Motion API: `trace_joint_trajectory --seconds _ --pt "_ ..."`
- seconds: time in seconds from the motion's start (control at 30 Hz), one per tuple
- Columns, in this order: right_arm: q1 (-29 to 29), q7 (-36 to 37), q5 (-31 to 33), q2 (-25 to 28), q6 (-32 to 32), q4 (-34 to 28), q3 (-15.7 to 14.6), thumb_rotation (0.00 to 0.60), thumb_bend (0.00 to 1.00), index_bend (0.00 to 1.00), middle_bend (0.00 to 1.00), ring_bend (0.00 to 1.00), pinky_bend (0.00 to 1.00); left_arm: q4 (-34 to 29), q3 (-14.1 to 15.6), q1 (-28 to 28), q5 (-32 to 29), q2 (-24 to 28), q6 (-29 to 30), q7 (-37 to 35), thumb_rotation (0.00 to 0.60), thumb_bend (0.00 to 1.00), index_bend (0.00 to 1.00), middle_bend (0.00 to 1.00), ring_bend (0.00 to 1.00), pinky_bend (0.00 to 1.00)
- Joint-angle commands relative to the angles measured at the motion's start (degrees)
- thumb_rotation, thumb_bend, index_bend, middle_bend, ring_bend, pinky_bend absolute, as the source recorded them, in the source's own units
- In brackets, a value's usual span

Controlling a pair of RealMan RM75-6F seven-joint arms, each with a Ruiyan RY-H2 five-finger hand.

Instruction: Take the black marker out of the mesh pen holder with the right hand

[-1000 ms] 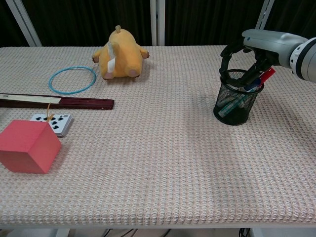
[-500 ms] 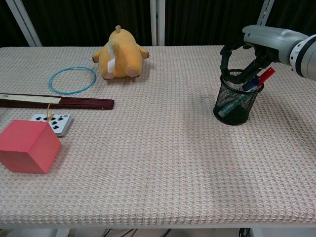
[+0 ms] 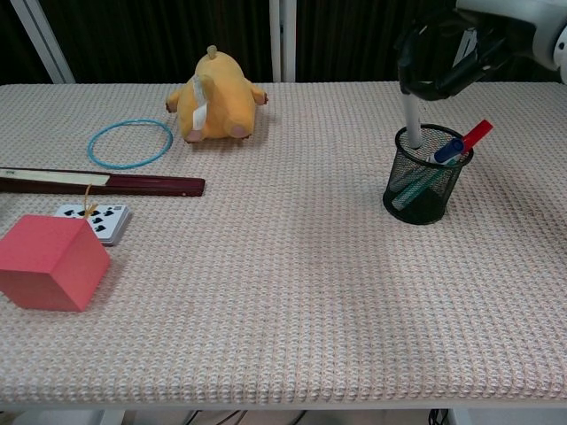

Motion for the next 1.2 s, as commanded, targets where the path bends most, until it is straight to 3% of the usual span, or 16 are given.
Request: trace_joint_trajectory --seconds 0.03,0.2,0.37,0.87,0.93,0.97,1.0,1.03,1.07,1.1,1.2 --pt "-2.3 2.8 -3.6 3.4 2.7 -3.4 1.4 0.600 0.33 0.64 0.20 0.00 0.00 -0.1 0.0 -0.1 0.1 -0.1 0.0 0.2 0.600 0.07 0.10 0.06 0.00 0.06" --pt "-5.6 3.1 -5.8 9.0 6.2 -4.3 1.7 0.600 0.33 0.68 0.20 0.00 0.00 -0.2 0.1 -0.1 0.1 -0.1 -0.1 0.4 0.600 0.07 0.10 0.06 0.00 0.06" --pt "-6.3 -0.7 -1.2 9.9 6.1 0.6 0.8 0.600 0.33 0.70 0.19 0.00 0.00 -0.1 0.1 -0.3 0.2 -0.2 -0.4 0.5 0.600 0.07 0.10 0.06 0.00 0.06" --pt "3.4 -5.7 15.0 -5.3 -8.2 24.0 2.0 0.600 0.33 0.67 0.21 0.00 0.00 -1.5 0.1 -0.5 -0.7 0.9 -1.2 1.8 0.600 0.07 0.10 0.06 0.00 0.06" --pt "4.6 -6.2 15.9 -7.0 -9.6 26.4 2.1 0.600 0.33 0.63 0.20 0.00 0.00 -1.7 0.1 -0.4 -0.9 1.2 -1.2 1.9 0.600 0.07 0.10 0.06 0.00 0.06" --pt "5.1 -6.5 16.3 -7.4 -10.6 27.0 2.0 0.600 0.33 0.54 0.18 0.00 0.00 -1.8 0.0 -0.4 -1.1 1.4 -1.3 2.0 0.600 0.07 0.10 0.06 0.00 0.06" --pt "5.6 -6.6 16.8 -7.5 -12.2 27.4 1.8 0.600 0.31 0.35 0.13 0.00 0.00 -1.8 -0.1 -0.3 -1.3 1.5 -1.3 2.0 0.600 0.07 0.10 0.06 0.00 0.06" --pt "5.9 -6.6 16.8 -7.3 -13.5 27.4 1.7 0.600 0.30 0.26 0.10 0.00 0.00 -1.8 -0.1 -0.4 -1.5 1.5 -1.4 1.9 0.600 0.07 0.10 0.06 0.00 0.06" --pt "6.1 -6.3 16.6 -6.9 -14.8 27.3 1.6 0.600 0.26 0.08 0.04 0.00 0.00 -1.8 -0.2 -0.4 -1.6 1.5 -1.4 1.9 0.600 0.07 0.10 0.06 0.00 0.06" --pt "6.1 -5.5 15.9 -6.3 -16.1 26.9 1.6 0.600 0.23 0.01 0.01 0.00 0.00 -1.7 -0.2 -0.4 -1.7 1.4 -1.5 1.8 0.600 0.07 0.10 0.06 0.00 0.06" --pt "4.9 -1.3 10.5 -5.5 -15.8 25.8 2.0 0.600 0.18 0.00 0.00 0.00 0.00 -1.2 -0.3 -0.7 -1.5 1.1 -1.8 1.5 0.600 0.07 0.10 0.06 0.00 0.06"
